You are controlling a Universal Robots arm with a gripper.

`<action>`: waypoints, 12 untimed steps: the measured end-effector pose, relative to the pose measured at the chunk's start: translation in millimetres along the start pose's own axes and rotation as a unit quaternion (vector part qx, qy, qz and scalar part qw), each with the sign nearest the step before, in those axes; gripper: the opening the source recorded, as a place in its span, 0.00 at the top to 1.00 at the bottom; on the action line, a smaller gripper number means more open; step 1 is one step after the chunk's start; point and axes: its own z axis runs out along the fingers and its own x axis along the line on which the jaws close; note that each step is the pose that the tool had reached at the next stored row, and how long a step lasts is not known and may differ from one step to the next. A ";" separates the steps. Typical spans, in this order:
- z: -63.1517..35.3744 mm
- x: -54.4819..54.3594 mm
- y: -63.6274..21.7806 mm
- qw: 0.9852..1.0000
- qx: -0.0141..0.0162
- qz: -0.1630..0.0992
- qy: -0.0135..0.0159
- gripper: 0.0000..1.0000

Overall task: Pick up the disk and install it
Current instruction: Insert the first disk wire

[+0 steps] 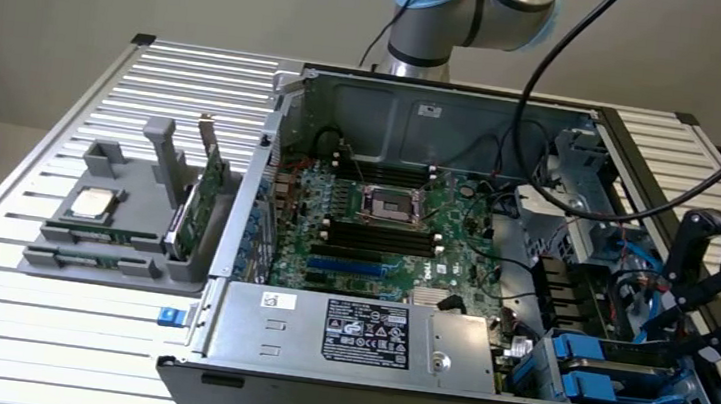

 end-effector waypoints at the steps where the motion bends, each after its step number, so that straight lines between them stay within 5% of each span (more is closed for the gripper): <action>1: -0.1 -0.3 0.0 1.000 -0.001 0.000 0.001 0.69; 4: -0.2 -0.9 -0.1 1.000 -0.001 -0.001 0.004 0.71; 7: -0.1 -1.1 -0.3 1.000 -0.002 -0.001 0.005 0.83; 12: -0.5 -0.8 -1.2 1.000 -0.002 0.000 0.005 0.83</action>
